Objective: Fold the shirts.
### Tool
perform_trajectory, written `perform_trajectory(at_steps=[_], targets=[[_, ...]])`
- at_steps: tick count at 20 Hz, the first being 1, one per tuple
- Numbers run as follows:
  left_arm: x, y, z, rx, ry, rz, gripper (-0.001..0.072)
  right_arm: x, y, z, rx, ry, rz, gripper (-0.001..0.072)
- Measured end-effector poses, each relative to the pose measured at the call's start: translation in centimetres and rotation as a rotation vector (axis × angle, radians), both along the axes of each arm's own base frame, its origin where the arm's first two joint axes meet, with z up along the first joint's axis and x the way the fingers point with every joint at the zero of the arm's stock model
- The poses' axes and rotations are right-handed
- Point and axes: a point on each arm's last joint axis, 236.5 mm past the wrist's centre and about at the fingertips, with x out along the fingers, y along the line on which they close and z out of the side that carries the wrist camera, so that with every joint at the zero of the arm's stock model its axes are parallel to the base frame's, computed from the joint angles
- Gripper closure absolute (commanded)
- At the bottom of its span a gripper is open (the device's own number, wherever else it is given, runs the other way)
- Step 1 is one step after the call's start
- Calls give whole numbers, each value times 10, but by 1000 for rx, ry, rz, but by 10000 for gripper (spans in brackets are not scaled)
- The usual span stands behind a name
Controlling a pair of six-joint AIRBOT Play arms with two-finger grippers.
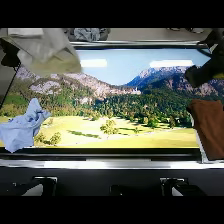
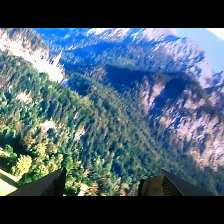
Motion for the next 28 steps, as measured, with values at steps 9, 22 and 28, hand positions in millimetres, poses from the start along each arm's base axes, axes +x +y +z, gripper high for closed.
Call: perform_trajectory(at_steps=[9,22,28], targets=[[-69,-198,-137,125,296,-536,665,-66,-16,56,-39,-132,-37,33],[-104,-264,-353,498,762,-731,-3,-31,-19,-38,-70,223,-41,29],[-74,-120,-378,478,993,-433,-1,-39,32,-155,56,637,156,25]])
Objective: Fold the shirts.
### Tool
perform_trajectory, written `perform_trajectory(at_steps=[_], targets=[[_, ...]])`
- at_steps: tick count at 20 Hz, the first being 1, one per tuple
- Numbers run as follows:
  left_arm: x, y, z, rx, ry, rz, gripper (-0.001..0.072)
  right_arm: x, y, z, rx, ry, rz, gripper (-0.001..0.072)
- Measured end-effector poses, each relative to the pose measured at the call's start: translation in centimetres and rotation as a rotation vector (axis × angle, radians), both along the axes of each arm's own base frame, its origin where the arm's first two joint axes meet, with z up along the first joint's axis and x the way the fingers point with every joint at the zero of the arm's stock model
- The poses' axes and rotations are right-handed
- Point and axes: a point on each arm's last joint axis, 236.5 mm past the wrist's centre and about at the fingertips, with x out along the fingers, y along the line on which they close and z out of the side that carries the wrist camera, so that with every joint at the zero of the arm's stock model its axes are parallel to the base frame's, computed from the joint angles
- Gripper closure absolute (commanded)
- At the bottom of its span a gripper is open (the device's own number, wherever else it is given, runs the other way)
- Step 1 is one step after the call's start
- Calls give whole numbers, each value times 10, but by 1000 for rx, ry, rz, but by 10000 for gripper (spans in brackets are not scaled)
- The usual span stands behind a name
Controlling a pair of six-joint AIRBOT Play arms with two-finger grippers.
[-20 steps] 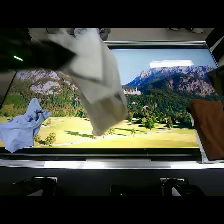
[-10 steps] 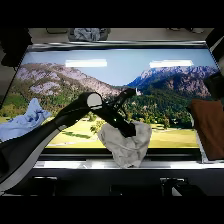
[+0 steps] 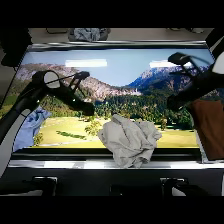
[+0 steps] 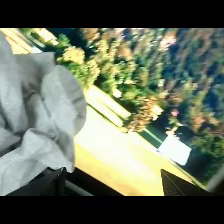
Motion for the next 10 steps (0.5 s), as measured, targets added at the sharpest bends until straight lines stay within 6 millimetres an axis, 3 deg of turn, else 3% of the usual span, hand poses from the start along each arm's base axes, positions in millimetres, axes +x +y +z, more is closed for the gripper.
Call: perform_trajectory(at_steps=[1,3,8,10], targets=[[-11,9,-15,-2,54,27,-1,-7,6,-18,21,58,17,16],[-34,2,-40,-64,140,64,-1,-21,13,-50,50,155,36,12],[-69,-60,-68,-238,191,77,0,-50,25,-97,104,301,52,-7],[-74,-79,-75,-263,181,75,55,-58,30,-108,124,335,53,-8]])
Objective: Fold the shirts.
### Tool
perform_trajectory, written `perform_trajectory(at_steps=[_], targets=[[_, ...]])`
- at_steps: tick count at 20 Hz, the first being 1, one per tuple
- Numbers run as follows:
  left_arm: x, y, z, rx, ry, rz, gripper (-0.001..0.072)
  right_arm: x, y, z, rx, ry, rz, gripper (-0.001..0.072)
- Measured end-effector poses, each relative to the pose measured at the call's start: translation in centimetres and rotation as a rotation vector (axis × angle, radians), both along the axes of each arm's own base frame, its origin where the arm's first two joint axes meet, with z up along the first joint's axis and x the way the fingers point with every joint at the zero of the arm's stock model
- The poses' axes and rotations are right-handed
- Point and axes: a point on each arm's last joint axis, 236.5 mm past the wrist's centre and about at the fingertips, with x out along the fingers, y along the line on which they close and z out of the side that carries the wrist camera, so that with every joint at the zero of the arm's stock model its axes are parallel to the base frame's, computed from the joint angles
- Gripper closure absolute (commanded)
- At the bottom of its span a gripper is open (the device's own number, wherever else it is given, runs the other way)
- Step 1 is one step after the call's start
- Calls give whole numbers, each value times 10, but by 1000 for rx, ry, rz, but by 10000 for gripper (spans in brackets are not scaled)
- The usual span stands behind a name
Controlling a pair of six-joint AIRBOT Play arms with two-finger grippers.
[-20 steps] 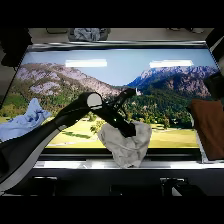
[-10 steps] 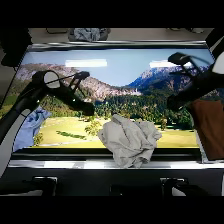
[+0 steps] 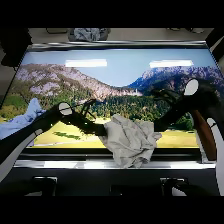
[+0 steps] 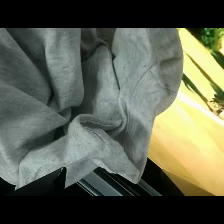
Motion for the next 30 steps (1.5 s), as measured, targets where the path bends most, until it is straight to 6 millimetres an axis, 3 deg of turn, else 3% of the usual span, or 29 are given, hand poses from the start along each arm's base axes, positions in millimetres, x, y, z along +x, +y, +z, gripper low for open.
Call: perform_trajectory(at_steps=[2,3,4,5,6,9,12,14,15,16,18,20,21,23,25,27,28,30], targets=[[-7,-14,-9,-9,3,-6,237,-8,4,-12,15,32,-4,-6],[-9,-19,-14,-9,8,-8,388,-12,5,-19,21,46,-9,-1],[-10,-22,-18,-7,11,-5,573,-17,6,-26,25,61,-13,83],[-10,-25,-23,-4,13,-1,663,-20,7,-34,29,70,-20,331],[-9,-27,-26,-4,10,5,666,-23,8,-41,33,77,-27,664],[-2,-31,-23,-17,-24,5,669,-22,11,-53,42,62,-41,663],[27,-30,18,-51,-168,-3,669,-1,13,-33,58,-48,-23,663],[55,-24,73,-73,-332,-12,669,29,12,9,57,-217,-9,663],[69,-18,113,-89,-436,-8,669,48,10,41,50,-338,-7,662],[81,-11,155,-108,-537,2,669,65,7,79,39,-466,-5,662],[95,11,256,-159,-770,47,669,85,-2,174,4,-753,-10,662],[89,46,359,-199,-998,122,669,77,-15,273,-39,-1032,-30,662],[79,63,398,-217,-1079,166,669,63,-21,317,-55,-1150,-43,662],[51,91,457,-248,-1200,236,669,29,-28,381,-66,-1329,-77,662],[21,103,491,-287,-1262,268,669,-4,-30,419,-45,-1441,-114,662],[-3,107,509,-321,-1295,268,669,-26,-31,441,-22,-1507,-137,662],[-10,107,512,-329,-1299,266,669,-34,-31,447,-14,-1524,-145,662],[-15,106,501,-307,-1257,243,669,-44,-30,448,-8,-1520,-150,662]])
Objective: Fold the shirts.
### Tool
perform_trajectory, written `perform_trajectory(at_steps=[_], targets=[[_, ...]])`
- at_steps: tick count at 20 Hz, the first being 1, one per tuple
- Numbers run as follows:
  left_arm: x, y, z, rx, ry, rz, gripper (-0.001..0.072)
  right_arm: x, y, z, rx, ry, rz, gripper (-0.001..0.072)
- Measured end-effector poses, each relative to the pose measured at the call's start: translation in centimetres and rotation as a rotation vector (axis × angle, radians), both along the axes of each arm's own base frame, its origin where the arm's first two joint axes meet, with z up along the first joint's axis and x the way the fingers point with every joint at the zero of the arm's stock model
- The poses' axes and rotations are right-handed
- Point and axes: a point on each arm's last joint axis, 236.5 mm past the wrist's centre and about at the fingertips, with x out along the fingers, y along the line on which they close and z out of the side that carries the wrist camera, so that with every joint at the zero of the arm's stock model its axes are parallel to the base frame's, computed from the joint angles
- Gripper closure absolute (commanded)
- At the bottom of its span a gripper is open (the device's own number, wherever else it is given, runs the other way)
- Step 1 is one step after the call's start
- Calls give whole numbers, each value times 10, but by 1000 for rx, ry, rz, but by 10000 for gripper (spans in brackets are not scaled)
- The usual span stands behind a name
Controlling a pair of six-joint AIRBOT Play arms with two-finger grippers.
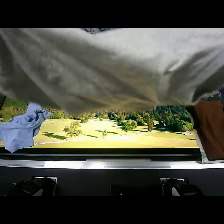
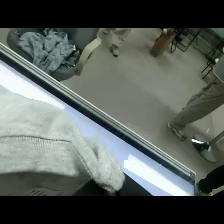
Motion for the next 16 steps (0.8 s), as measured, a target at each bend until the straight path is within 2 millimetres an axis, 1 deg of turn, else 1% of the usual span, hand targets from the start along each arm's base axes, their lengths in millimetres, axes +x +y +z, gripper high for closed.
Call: perform_trajectory(at_steps=[1,2,3,4,7,8,9,10,11,12,13,14,16], targets=[[2,-1,-14,26,43,-4,669,0,0,-10,-4,42,-2,662],[7,-3,-36,64,104,-6,668,4,-1,-28,-10,119,-4,661],[14,-4,-62,103,175,-9,668,10,-2,-55,-18,228,-7,661],[21,-6,-95,145,261,-11,667,15,-2,-86,-26,354,-6,662],[38,-10,-219,259,564,-22,666,35,-3,-199,-52,743,-6,662],[42,-10,-260,287,653,-18,666,44,-3,-232,-52,826,-7,661],[48,-10,-299,303,729,-8,666,59,-2,-266,-47,883,-11,661],[55,-10,-329,311,782,5,666,77,-2,-297,-38,921,-20,661],[64,-11,-357,321,827,16,666,93,-2,-322,-28,943,-32,660],[75,-12,-378,329,856,23,666,113,-1,-342,-13,943,-43,660],[87,-13,-394,330,876,30,666,132,0,-362,4,940,-56,660],[102,-14,-408,340,895,35,666,151,1,-377,25,928,-70,660],[136,-14,-423,332,903,52,665,188,3,-400,89,879,-104,660]])
